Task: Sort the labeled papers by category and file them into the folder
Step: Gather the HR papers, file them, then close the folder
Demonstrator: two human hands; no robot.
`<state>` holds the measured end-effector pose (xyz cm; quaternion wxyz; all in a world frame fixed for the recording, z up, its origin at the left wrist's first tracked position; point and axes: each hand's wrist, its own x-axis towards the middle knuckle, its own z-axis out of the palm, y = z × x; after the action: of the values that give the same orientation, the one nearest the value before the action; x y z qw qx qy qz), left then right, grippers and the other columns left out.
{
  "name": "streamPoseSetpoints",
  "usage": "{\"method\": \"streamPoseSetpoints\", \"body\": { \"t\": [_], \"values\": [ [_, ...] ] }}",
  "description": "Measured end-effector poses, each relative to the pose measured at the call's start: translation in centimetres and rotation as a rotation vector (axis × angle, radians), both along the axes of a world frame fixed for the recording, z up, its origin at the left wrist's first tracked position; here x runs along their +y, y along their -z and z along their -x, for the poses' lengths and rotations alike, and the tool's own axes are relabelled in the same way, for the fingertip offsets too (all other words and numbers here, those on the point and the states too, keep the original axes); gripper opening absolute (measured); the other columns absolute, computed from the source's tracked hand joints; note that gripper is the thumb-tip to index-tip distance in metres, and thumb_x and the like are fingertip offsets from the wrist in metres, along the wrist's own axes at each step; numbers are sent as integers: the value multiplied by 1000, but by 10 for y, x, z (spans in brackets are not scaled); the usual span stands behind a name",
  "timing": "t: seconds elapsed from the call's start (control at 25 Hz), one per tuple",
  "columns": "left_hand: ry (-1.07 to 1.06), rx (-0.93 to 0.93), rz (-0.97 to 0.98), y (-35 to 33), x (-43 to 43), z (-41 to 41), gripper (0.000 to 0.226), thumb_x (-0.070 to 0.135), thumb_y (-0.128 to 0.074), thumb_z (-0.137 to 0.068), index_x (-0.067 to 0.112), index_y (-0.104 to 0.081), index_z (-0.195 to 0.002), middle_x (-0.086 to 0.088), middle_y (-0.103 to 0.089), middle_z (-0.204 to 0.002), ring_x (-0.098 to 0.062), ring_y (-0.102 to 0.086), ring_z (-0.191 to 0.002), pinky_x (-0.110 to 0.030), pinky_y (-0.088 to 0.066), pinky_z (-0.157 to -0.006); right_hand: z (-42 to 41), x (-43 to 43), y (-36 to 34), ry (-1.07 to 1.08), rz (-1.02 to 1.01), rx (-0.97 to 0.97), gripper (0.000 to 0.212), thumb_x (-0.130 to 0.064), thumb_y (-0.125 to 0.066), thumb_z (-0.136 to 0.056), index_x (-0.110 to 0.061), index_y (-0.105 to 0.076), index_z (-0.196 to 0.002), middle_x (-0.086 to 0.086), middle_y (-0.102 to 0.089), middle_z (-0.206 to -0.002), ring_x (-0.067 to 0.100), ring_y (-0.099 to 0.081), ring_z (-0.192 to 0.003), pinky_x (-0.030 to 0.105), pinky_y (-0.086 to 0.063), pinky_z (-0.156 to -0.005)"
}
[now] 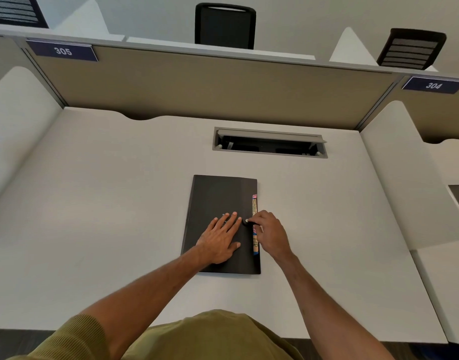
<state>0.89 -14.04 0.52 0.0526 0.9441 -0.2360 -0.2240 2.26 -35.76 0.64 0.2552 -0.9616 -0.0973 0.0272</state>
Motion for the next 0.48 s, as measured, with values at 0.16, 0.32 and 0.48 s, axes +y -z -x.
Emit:
{"method": "streamPoseSetpoints", "body": {
  "t": [0.16,0.32,0.48],
  "values": [
    [-17,-6,15,1,0,2,80,59,-31,-110,26,12,-170,-2,12,-179,-27,8,-165,-50,-2,-134,2,-1,2,-33,14,6,31,-12,-67,-99,-20,-75,-128,-3,-67,-124,16,-61,-114,30,-54,-98],
    [-20,-20,31,2,0,2,80,60,-32,-109,34,16,-168,-2,10,-179,-28,5,-166,-52,-6,-134,2,-1,1,-77,95,20,38,-12,-70,-97,-21,-73,-134,0,-66,-126,20,-61,-116,31,-48,-100],
    [-10,-55,-9,3,1,0,74,64,-23,-109,37,14,-168,-2,11,-179,-28,4,-166,-54,-6,-134,0,1,-4,-113,155,28,38,-16,-69,-99,-22,-71,-136,0,-66,-128,20,-59,-120,32,-44,-103]
  ]
}}
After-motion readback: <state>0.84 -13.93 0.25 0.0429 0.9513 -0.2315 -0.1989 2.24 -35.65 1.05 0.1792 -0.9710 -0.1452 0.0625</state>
